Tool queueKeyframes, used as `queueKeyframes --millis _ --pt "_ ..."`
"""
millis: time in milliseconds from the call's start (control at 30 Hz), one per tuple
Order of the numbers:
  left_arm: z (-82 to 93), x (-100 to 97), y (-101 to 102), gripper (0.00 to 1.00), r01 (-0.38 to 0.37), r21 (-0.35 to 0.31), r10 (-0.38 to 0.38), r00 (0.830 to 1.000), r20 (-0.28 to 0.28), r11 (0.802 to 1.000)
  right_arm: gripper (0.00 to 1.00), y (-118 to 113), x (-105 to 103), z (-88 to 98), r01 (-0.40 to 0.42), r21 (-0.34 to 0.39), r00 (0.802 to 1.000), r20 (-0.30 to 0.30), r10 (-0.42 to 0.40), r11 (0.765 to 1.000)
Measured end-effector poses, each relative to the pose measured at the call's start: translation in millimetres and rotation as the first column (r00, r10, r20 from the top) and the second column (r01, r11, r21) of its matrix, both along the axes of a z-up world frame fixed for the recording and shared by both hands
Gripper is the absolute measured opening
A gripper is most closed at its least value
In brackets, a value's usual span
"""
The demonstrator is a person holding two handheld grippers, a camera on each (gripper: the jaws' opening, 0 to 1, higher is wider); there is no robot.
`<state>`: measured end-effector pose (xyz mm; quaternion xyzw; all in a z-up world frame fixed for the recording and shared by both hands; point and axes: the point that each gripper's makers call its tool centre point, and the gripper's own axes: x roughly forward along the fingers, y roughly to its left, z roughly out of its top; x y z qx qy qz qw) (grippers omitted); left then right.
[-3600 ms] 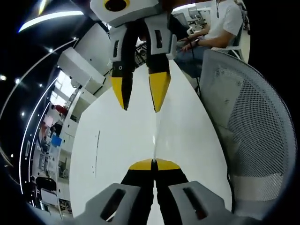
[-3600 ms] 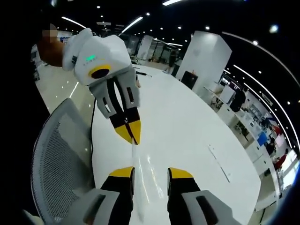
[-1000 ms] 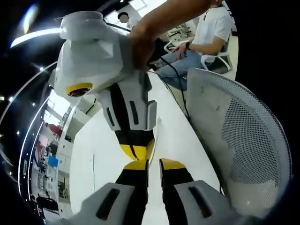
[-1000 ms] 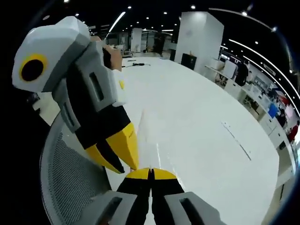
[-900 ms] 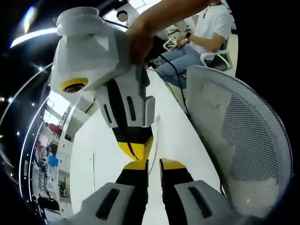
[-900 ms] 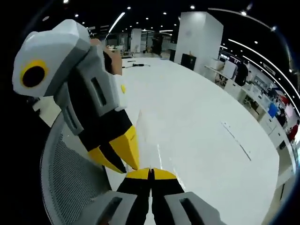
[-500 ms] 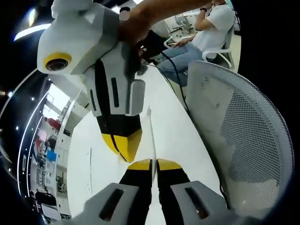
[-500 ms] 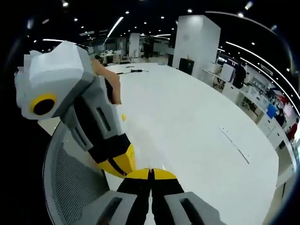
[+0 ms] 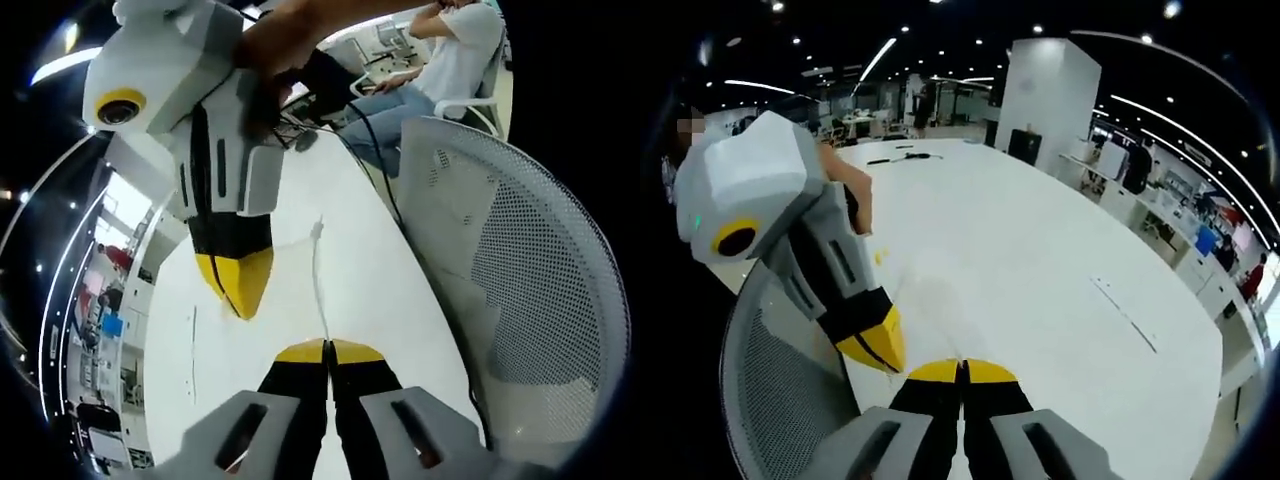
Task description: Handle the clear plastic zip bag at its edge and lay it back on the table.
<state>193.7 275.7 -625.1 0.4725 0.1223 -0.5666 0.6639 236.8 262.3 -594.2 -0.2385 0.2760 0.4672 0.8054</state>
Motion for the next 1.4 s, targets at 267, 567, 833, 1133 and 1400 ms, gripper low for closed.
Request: queueKeyframes --millis 267,567,833,1133,1400 --pt "-7.1 2.0 8.4 0.00 -0.014 0.020 0.014 1.000 -0.015 1.000 0.00 -6.0 14.5 9.6 0.033 0.002 0.998 0.052 -0.033 0.999" --pt "-8.2 5.7 11.0 0.00 -0.021 0.025 0.021 1.000 -0.019 0.999 0.00 -10.1 19.6 20.1 0.041 -0.004 0.995 0.093 -0.041 0.999" --pt "-6.2 12.9 10.5 0.00 -0.038 0.015 0.038 0.999 -0.016 0.999 0.00 -7.6 21.3 17.8 0.052 -0.006 0.993 0.103 -0.051 0.999" --pt "10.3 30.6 -1.1 0.00 -0.066 -0.070 0.067 0.998 0.002 0.995 0.00 2.0 17.2 -4.0 0.032 -0.069 0.994 0.105 -0.024 0.997" --pt "33.9 32.7 3.9 0.08 -0.157 -0.237 0.144 0.987 -0.072 0.959 0.00 5.0 19.7 -16.7 0.013 -0.100 0.993 0.118 -0.001 0.995"
